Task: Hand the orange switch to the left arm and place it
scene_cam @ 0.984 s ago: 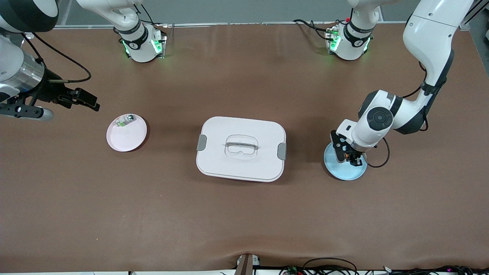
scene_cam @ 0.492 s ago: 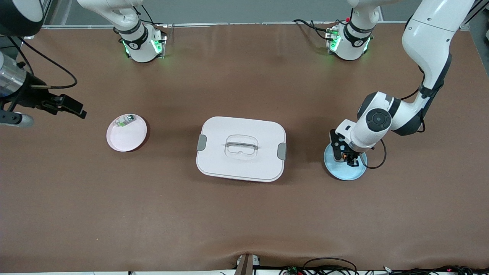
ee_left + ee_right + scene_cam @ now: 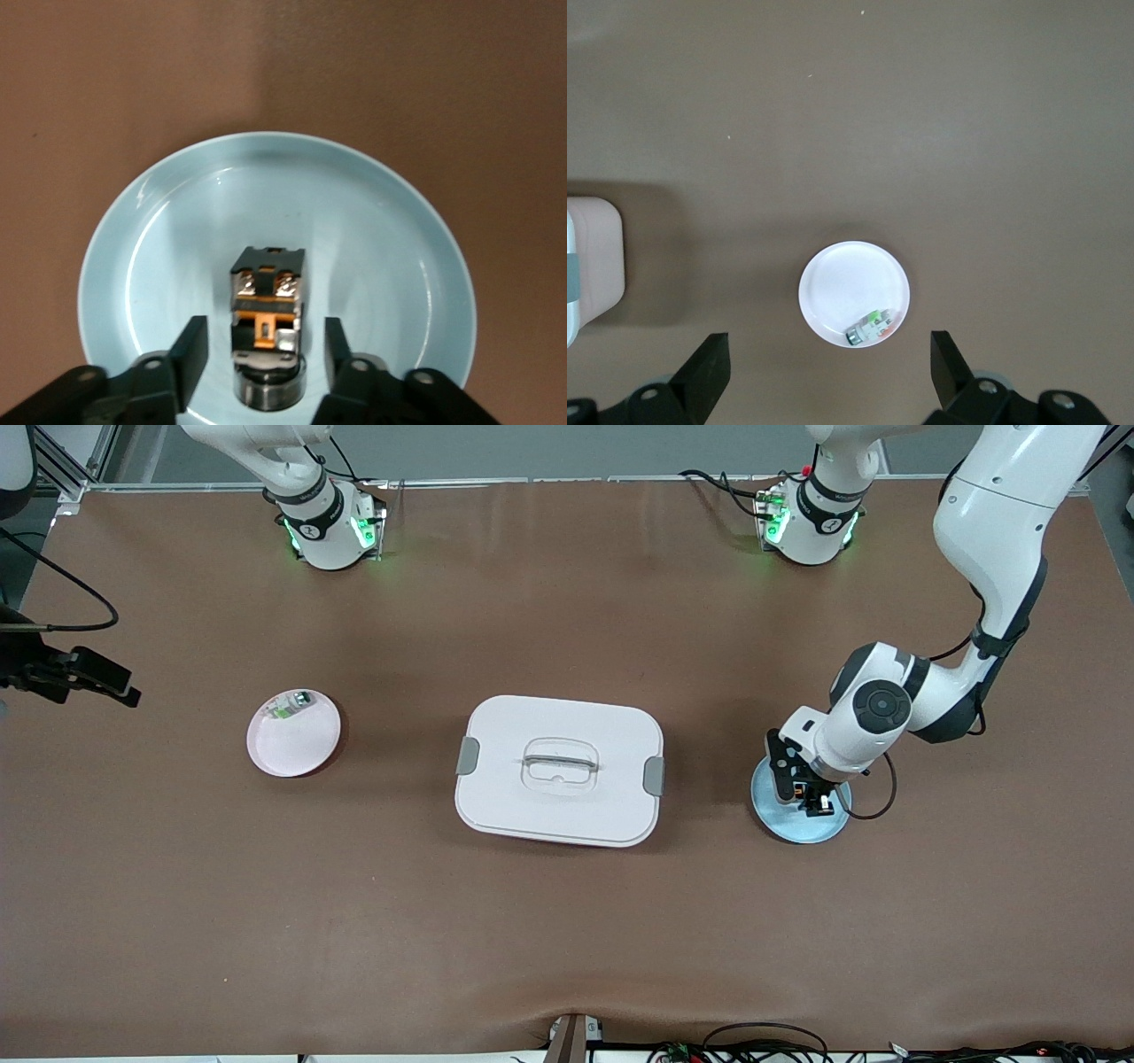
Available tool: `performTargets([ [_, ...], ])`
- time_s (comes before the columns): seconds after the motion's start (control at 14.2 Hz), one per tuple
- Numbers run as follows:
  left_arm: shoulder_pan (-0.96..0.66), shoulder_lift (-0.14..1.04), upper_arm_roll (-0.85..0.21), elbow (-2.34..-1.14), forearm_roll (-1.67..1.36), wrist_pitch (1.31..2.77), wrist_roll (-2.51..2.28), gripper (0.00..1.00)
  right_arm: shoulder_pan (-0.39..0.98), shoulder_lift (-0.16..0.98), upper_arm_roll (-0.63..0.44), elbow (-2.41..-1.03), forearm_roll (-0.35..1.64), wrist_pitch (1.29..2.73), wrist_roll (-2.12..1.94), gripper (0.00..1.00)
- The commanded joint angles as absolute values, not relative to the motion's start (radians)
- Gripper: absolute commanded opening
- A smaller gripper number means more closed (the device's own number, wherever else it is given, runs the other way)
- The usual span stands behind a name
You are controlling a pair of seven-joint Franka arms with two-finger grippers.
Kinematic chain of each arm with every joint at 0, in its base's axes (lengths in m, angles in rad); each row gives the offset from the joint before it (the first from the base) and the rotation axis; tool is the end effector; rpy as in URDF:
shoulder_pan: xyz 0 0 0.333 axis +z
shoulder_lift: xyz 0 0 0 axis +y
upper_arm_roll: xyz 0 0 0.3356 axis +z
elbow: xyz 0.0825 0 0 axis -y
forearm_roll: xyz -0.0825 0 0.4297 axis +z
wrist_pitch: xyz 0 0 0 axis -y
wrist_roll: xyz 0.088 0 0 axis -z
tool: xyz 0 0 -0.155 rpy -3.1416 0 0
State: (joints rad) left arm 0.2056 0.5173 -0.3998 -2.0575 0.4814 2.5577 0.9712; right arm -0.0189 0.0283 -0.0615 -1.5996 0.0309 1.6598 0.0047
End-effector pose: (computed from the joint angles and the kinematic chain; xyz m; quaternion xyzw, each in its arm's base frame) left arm 0.6202 -0.1251 0.1343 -0.7266 0.6854 -0.0098 0.0464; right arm 0.6170 -0.0447 0.5720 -0.9988 0.0436 -0.0165 0.0139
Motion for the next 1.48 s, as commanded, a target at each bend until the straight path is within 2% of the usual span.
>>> performTargets([
  [0.0, 0.218, 0.497, -0.41, -2.023, 0.483, 2.548, 0.962, 1.0, -0.048, 0.037, -0.044, -1.557, 0.008, 1.628, -0.021, 1.0],
  [0.42, 0.221, 0.445, -0.411, -1.901, 0.209, 2.404, 0.838, 1.0, -0.043, 0.035, -0.043, -1.539, 0.009, 1.606, -0.032, 1.0],
  [0.84, 0.206, 0.431, -0.428, -1.579, 0.186, 2.041, 0.415, 1.0, -0.038, 0.035, -0.04, -1.514, 0.006, 1.571, -0.026, 1.0],
  [1.12, 0.222, 0.359, -0.43, -1.533, 0.132, 1.95, 0.143, 1.0, -0.058, 0.037, -0.046, -1.483, 0.006, 1.546, -0.032, 1.0],
  [1.41, 0.219, 0.304, -0.426, -1.46, 0.112, 1.777, -0.07, 1.0, -0.054, 0.038, -0.046, -1.477, 0.003, 1.546, -0.031, 1.0],
])
